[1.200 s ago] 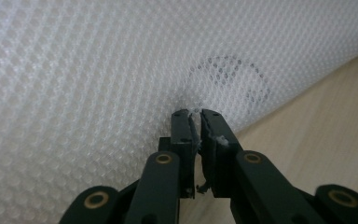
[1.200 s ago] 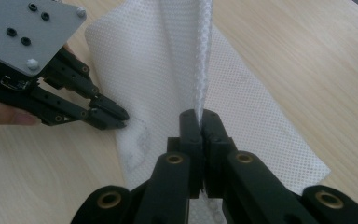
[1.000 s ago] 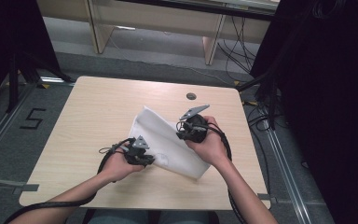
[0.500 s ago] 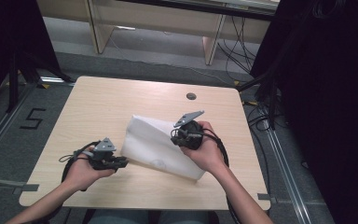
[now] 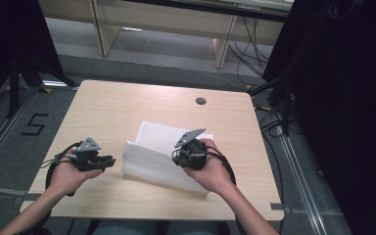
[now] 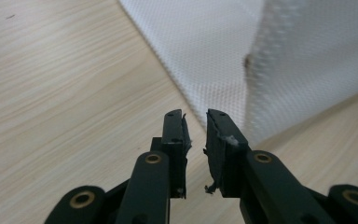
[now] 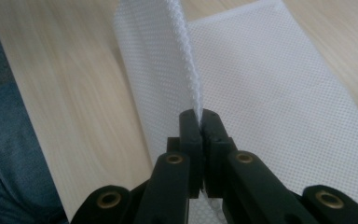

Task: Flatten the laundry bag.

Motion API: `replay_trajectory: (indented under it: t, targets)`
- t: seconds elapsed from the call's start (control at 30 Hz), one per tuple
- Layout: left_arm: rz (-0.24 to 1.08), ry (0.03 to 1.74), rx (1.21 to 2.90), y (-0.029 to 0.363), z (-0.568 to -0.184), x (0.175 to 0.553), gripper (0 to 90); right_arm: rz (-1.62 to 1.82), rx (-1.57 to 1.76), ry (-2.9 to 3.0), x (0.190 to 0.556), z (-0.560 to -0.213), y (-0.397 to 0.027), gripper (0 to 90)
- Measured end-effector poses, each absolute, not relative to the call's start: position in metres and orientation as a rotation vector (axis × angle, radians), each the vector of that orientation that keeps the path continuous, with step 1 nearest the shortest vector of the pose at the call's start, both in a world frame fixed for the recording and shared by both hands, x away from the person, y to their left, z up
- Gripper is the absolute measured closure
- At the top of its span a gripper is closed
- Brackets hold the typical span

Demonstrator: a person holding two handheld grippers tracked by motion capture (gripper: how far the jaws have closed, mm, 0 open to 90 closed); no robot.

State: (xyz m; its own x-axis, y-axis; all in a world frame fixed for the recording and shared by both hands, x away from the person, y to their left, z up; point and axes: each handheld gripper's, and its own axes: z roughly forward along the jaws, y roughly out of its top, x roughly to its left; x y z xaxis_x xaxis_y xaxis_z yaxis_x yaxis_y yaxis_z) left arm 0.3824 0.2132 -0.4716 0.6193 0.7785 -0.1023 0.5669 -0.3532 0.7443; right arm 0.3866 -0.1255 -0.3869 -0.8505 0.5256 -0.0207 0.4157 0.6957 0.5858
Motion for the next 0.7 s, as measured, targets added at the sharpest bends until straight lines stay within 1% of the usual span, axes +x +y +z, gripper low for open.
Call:
replay_trajectory:
  t: [0.1,0.13,0.2,0.57,0.7]
  targets:
    - [0.345,1.065,2.072,0.216,-0.473,0.384,76.5,0.875,0.724,2.726,0.385,-0.388,-0.126,89.7]
    - [0.341,1.072,2.067,0.216,-0.474,0.385,76.5,0.869,0.754,2.737,0.380,-0.389,-0.126,89.7]
    - [0.340,1.058,2.081,0.217,-0.474,0.386,76.5,0.862,0.705,2.755,0.376,-0.391,-0.126,89.7]
    - [0.337,1.090,2.043,0.213,-0.477,0.387,75.8,0.832,0.644,2.881,0.341,-0.408,-0.125,89.6]
    - [0.331,1.075,2.066,0.214,-0.477,0.388,75.7,0.805,0.607,2.932,0.328,-0.415,-0.122,89.5]
